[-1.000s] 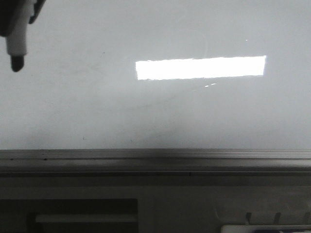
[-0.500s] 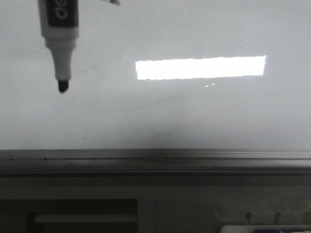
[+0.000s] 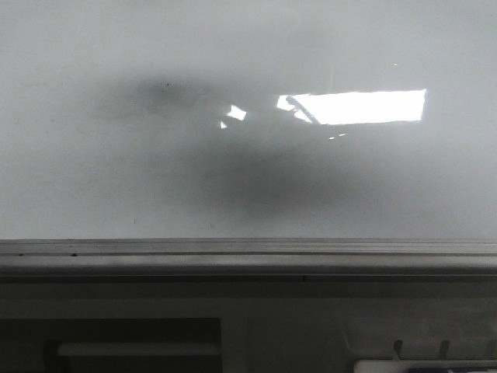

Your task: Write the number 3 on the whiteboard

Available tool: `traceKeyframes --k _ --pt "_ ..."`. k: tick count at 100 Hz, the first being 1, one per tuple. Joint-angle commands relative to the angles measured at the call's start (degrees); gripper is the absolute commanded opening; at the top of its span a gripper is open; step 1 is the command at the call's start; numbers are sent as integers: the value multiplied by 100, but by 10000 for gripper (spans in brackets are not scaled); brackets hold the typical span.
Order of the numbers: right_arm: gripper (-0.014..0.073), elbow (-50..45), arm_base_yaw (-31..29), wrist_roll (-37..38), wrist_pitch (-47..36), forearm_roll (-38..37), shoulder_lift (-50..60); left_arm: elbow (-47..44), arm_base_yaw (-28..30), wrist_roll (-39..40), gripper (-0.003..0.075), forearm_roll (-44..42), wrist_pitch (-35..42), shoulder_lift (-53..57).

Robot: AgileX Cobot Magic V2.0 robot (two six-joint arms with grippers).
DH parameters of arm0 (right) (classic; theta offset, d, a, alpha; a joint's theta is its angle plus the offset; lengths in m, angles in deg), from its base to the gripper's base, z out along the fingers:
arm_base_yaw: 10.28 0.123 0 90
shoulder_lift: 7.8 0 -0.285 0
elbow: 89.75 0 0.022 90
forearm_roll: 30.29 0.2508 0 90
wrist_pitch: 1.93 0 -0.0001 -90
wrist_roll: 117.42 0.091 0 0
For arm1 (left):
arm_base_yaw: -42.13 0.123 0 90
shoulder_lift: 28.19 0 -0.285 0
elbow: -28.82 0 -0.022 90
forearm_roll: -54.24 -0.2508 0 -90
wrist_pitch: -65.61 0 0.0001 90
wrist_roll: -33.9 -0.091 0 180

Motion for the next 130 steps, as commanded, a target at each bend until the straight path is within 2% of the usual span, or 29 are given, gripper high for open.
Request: traceKeyframes --k 1,12,14,22,79,94,116,130 --pt "-62 165 -368 9 -925 185 -62 18 39 823 183 -386 319 188" --pt "-62 178 -802 9 -1097 645 -230 -292 39 1082 -8 -396 319 528" --pt "-62 178 -866 9 -1097 751 -246 -351 39 1082 -22 -396 319 586" --pt "-62 178 -1016 9 -1083 1006 -306 -535 39 1097 -21 -343 342 751" --pt "-62 178 -1175 9 -1013 1004 -635 -721 39 1097 -21 -224 495 863" --pt "-62 178 -1408 9 -932 1004 -635 -721 39 1097 -21 -224 495 863" --pt "-60 165 -1863 9 -261 970 -613 -721 39 1097 -21 -224 495 863" --pt "-60 -1 -2064 9 -208 958 -426 -721 39 1097 -21 -224 495 863"
